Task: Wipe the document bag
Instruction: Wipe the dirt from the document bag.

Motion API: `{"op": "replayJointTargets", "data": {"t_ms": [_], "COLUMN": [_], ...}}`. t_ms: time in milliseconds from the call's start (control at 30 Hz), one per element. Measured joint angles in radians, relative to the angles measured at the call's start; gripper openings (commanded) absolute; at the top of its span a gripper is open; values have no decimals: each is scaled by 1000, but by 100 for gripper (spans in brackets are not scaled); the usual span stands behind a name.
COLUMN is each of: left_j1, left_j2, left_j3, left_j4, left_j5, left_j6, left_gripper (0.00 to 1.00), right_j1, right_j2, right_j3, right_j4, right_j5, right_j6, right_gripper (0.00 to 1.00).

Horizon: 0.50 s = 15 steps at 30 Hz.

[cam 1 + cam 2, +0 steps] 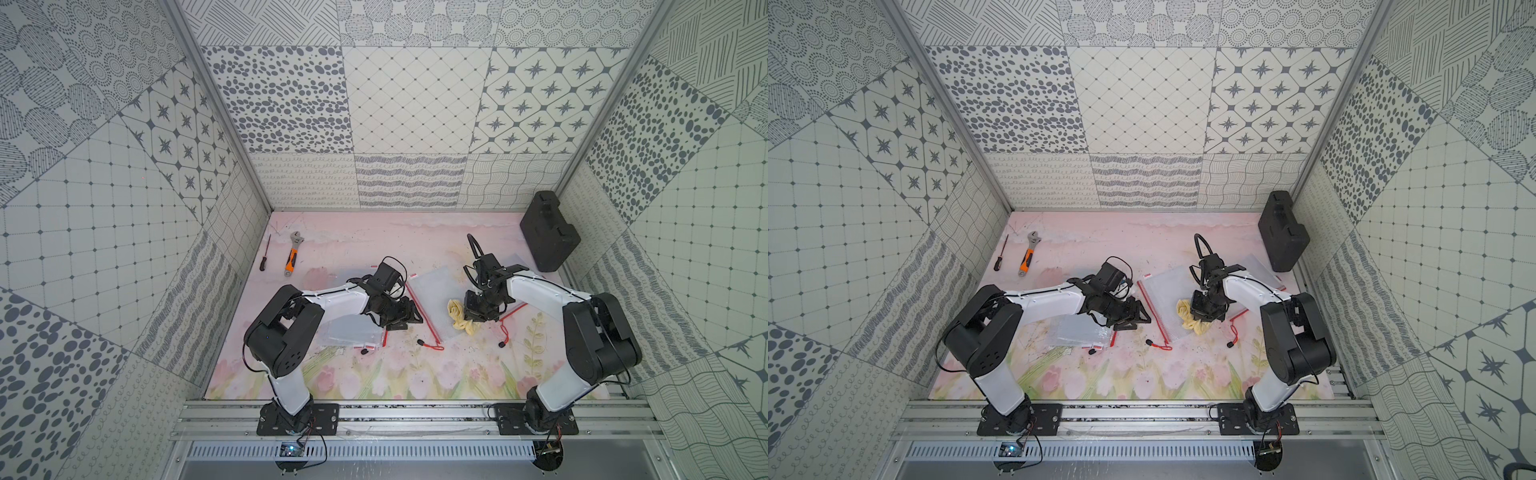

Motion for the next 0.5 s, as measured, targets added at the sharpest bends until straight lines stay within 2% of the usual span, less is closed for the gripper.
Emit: {"op": "replayJointTargets", "data": {"t_ms": [233,500], "left_j1": [-19,-45], "left_j2": [31,118], "left_j3": [-29,-54], "left_j4": [111,402], "left_j5": [-44,-7], "left_j6": [-102,-232], "left_gripper": [53,50], "right_j1": [0,0], "right_j2": [-2,-24], "right_j3": [-19,-54], "right_j4": [31,51], "right_j5": [-25,-45], "right_j6": [30,44], "right_gripper": [0,0]}}
